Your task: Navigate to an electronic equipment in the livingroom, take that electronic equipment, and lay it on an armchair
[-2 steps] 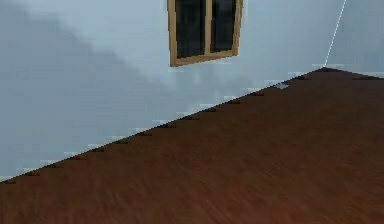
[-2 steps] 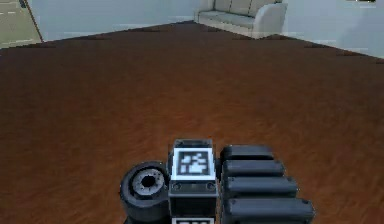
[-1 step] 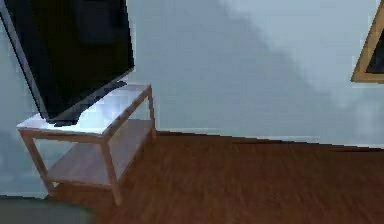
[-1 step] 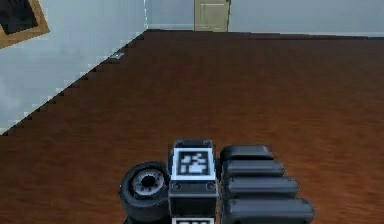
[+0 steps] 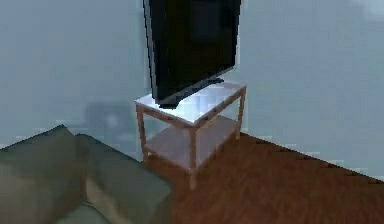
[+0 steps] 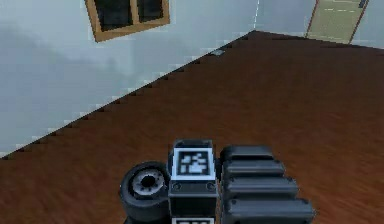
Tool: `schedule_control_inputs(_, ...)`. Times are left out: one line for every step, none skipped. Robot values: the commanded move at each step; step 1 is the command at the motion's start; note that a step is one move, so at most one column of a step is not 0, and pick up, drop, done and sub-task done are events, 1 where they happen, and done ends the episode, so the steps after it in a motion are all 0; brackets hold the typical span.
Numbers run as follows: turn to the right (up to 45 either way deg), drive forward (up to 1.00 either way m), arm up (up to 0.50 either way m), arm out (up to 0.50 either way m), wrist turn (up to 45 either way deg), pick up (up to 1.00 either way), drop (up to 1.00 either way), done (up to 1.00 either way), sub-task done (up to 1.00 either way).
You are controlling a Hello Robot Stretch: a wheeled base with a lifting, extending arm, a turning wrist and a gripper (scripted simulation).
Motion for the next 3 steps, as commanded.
schedule_control_inputs(45.0,0.00,0.00,0.00,0.0,0.00,0.00,0.00,0.00)
schedule_control_inputs(45.0,0.00,0.00,0.00,0.0,0.00,0.00,0.00,0.00)
schedule_control_inputs(45.0,0.00,0.00,0.00,0.0,0.00,0.00,0.00,0.00)
